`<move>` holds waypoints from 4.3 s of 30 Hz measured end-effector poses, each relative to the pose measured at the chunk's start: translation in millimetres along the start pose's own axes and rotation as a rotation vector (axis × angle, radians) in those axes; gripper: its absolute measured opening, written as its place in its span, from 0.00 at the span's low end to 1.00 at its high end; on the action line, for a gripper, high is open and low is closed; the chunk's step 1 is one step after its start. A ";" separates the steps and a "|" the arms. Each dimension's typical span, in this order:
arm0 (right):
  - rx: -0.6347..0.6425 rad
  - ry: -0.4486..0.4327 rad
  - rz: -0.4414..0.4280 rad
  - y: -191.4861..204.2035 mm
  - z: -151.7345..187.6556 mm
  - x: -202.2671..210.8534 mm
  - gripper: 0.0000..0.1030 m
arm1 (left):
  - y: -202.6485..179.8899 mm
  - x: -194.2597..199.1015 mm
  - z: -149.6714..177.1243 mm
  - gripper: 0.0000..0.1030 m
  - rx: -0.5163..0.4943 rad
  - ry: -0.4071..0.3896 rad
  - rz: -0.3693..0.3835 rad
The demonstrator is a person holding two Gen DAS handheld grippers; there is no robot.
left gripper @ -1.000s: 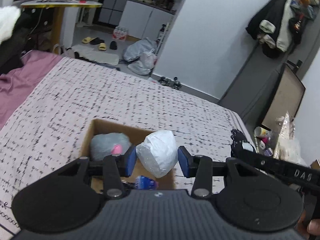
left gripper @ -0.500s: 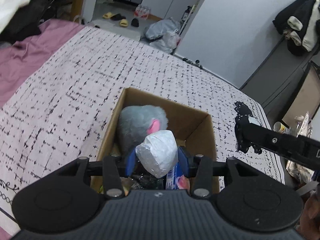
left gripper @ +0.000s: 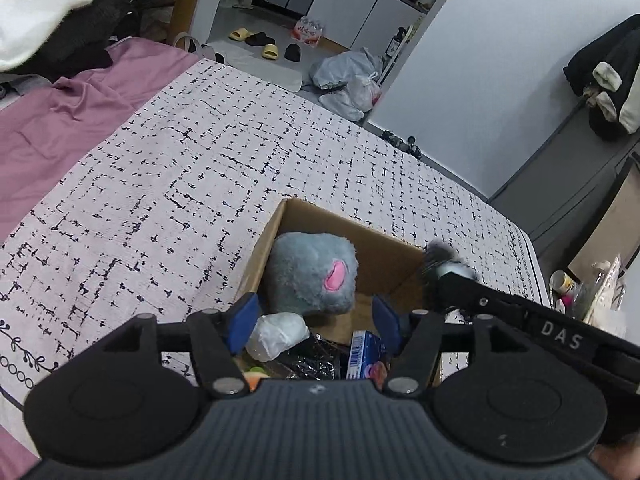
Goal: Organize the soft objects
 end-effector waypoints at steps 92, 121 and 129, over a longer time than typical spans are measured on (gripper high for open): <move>-0.050 -0.141 0.124 -78.8 103.9 271.4 1.00 | -153.9 176.9 154.7 0.99 -0.353 -0.018 -0.035; -0.036 -0.106 0.146 -83.6 108.3 272.0 1.00 | -159.9 179.4 152.6 0.99 -0.403 -0.036 -0.042; -0.028 -0.094 0.141 -82.4 110.3 271.2 1.00 | -157.7 179.7 152.1 0.99 -0.399 -0.035 -0.040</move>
Point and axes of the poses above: each gripper's, at about its wrist camera, not at the fingertips, and x roughly against the way its jaws point, y to its left, z to its underside, the point moved 8 cm from there along -x, roughly the way its jaws point, and after that the axes turned 4 degrees about z, right-handed, at the moved point
